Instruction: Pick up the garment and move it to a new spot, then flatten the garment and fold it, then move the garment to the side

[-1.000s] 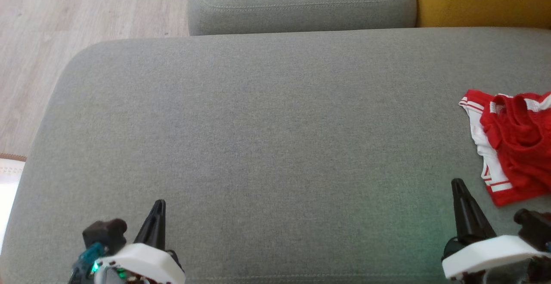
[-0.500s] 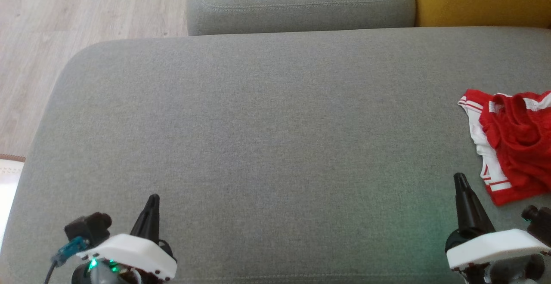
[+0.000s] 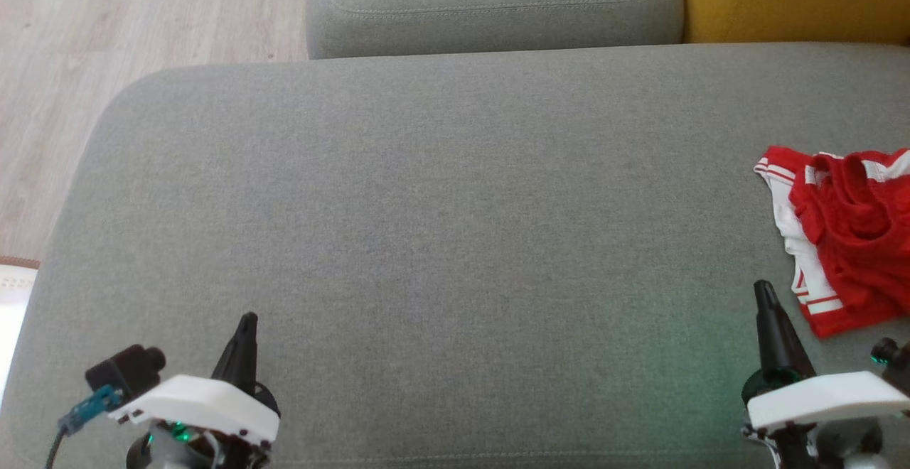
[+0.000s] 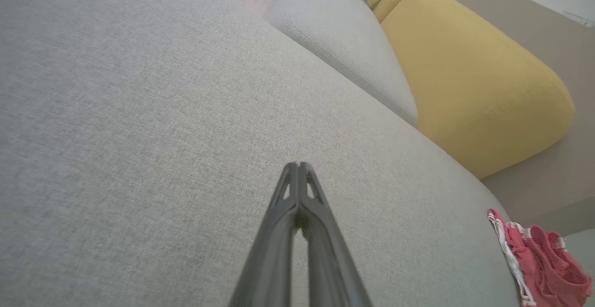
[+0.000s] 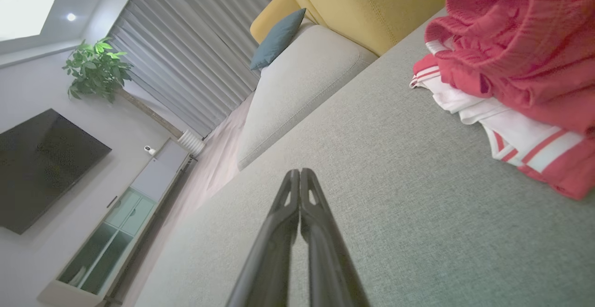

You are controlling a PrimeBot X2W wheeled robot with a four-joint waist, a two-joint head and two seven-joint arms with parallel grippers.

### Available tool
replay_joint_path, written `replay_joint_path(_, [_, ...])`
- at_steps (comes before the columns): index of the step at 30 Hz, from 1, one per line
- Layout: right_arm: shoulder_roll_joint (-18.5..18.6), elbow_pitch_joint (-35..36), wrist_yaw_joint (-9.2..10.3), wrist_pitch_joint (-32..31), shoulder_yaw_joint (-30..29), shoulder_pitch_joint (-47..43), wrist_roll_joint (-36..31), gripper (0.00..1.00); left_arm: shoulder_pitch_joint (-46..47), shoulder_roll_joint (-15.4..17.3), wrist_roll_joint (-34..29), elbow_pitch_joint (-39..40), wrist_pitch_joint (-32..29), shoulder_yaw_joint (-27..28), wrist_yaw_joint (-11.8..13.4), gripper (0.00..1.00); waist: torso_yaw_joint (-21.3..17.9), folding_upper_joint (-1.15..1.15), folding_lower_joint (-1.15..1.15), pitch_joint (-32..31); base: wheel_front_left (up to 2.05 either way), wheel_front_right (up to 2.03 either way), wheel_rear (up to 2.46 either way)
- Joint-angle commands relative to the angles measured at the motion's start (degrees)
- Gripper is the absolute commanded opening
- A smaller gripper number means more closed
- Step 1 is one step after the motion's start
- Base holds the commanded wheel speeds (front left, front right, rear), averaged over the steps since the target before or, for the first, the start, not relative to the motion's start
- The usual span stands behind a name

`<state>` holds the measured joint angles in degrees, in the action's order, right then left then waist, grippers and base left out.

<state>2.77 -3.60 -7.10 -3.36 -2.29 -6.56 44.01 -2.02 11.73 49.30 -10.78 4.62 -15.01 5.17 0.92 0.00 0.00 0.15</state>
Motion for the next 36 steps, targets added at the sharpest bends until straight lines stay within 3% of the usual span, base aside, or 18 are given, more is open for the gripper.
replay_joint_path(1, [1.29, 1.58, -0.16, 0.29, 0.13, 2.85, 1.28, 0.00, 3.03, 0.38, 1.02, 1.53, -0.13, 2.04, -0.48, 0.00, 0.00, 0.00, 0.00, 0.00, 0.00, 0.00, 0.00])
replay_joint_path(36, [1.59, -4.03, -0.27, -0.36, -0.73, 7.43, 24.47, 0.00, 5.40, -3.34, 21.58, -0.69, -4.60, 10.37, -6.24, 0.00, -0.44, 0.00, 0.00, 0.02, 0.00, 0.00, 0.00])
